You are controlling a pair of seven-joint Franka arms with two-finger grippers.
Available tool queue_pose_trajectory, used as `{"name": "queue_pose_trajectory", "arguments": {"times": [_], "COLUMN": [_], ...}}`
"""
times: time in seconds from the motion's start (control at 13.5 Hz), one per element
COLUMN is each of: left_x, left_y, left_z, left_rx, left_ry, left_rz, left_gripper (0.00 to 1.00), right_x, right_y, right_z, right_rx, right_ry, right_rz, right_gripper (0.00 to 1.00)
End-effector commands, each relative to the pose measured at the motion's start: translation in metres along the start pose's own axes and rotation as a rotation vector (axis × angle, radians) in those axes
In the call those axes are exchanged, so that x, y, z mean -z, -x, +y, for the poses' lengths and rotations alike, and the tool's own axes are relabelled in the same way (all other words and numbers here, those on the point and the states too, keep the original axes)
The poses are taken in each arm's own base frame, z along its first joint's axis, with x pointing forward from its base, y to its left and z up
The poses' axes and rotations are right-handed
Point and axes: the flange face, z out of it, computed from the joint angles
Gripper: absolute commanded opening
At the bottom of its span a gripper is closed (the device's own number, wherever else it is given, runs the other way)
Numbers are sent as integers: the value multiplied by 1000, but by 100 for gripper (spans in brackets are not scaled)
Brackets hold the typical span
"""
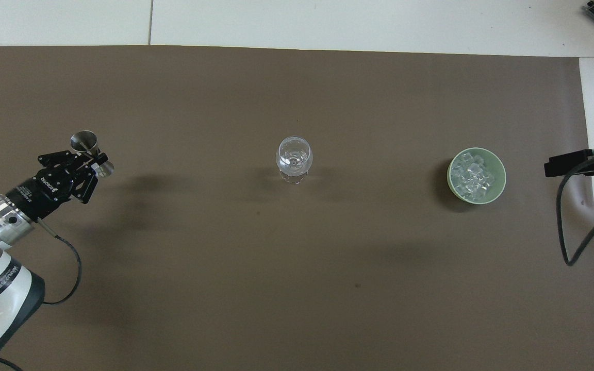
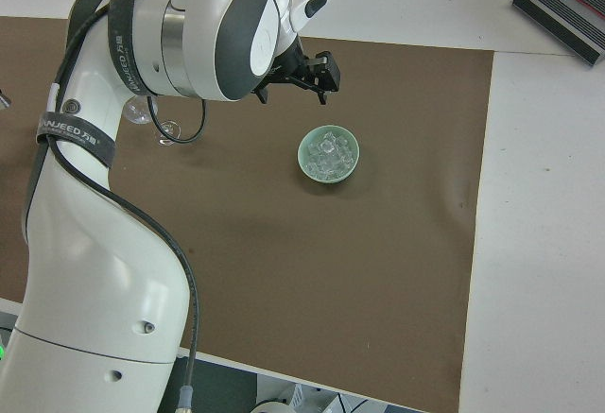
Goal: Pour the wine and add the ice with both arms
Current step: 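Lower the jigger with the left gripper while the right gripper starts moving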
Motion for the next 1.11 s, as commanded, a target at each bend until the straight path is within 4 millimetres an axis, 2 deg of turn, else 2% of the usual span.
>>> {"name": "queue_pose_trajectory", "arguments": {"times": [0.0, 0.37, 1.04], "left_x": [2, 8, 7], "left_y": [-28, -55, -72], "left_z": [9, 20, 18], "left_rx": [-8, 19, 6], "left_ry": [-30, -36, -31], "left_rz": [-18, -50, -36], "left_gripper": [0, 0, 0], "right_x": [1, 1, 1], "right_y": [0, 0, 0], "right_z": [0, -1, -1], "right_rx": [-20, -18, -18], "right_ry": [-12, -12, -13], "right_rz": [-13, -13, -12], "right_gripper": [100, 100, 100]}}
